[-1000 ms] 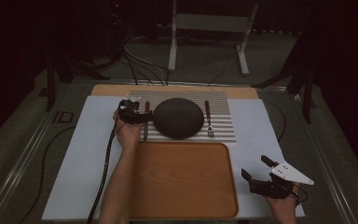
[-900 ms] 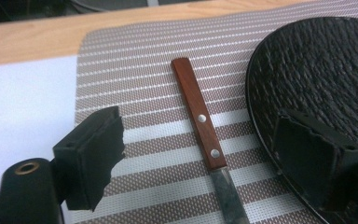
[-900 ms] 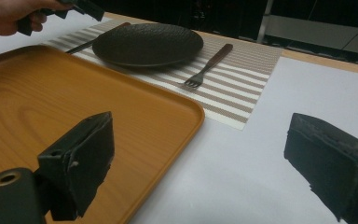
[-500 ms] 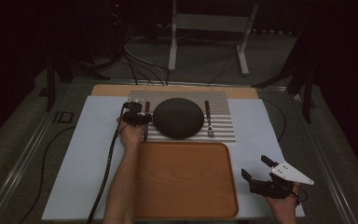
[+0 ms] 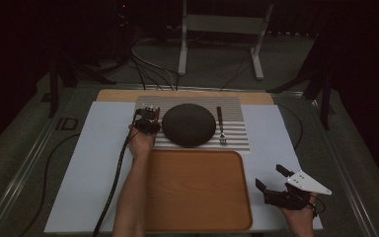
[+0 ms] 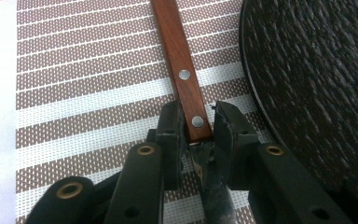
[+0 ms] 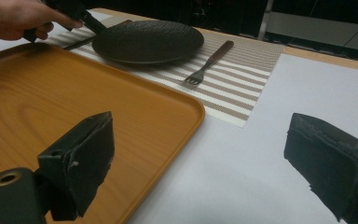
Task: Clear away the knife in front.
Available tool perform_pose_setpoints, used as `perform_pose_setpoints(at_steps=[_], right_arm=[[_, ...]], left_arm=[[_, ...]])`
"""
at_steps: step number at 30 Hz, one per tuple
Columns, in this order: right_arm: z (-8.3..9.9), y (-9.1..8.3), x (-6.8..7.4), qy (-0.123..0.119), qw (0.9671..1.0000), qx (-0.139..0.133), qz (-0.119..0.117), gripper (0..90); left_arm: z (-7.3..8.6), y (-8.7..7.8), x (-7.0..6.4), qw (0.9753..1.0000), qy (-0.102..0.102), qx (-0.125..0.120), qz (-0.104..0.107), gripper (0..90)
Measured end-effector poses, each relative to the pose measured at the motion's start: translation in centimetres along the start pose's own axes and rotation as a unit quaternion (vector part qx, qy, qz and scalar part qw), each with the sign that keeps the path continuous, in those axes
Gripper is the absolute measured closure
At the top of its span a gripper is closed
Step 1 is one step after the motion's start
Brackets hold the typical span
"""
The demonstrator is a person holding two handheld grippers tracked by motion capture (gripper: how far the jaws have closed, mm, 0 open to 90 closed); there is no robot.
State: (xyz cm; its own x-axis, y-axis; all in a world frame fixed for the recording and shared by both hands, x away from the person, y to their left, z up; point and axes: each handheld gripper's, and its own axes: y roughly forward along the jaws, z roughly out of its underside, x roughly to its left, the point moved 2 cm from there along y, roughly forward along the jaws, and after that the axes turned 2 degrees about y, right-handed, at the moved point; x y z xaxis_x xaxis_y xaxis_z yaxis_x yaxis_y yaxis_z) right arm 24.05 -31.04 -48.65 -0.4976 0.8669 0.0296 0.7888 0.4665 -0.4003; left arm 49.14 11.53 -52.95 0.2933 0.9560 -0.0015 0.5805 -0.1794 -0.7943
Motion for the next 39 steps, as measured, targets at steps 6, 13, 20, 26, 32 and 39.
perform_pose_setpoints(at_steps=[6,13,20,26,32,39], right_arm=[[0.0,0.0,0.0,0.001,1.0000,0.001,-0.003,8.4],[0.1,0.1,0.0,0.000,1.0000,0.004,-0.004,8.4],[0.1,0.1,0.0,0.001,1.0000,0.006,-0.004,8.4],[0.1,0.1,0.0,0.001,1.0000,0.006,-0.004,8.4],[0.1,0.1,0.0,0.002,1.0000,0.006,-0.004,8.4],[0.1,0.1,0.0,0.000,1.0000,0.007,-0.005,8.4]], left_arm=[[-0.2,0.0,0.3,0.9999,-0.009,0.007,0.009,78.3],[-0.3,-0.7,1.2,0.9999,-0.015,-0.002,-0.001,78.4],[-0.7,-1.8,1.9,0.9997,-0.017,-0.016,-0.005,78.4],[-0.8,-2.7,2.3,0.9994,-0.023,-0.025,-0.003,78.4],[-1.1,-3.6,2.4,0.9990,-0.028,-0.036,-0.001,78.3],[-1.2,-4.7,2.4,0.9985,-0.035,-0.042,0.000,78.3]])
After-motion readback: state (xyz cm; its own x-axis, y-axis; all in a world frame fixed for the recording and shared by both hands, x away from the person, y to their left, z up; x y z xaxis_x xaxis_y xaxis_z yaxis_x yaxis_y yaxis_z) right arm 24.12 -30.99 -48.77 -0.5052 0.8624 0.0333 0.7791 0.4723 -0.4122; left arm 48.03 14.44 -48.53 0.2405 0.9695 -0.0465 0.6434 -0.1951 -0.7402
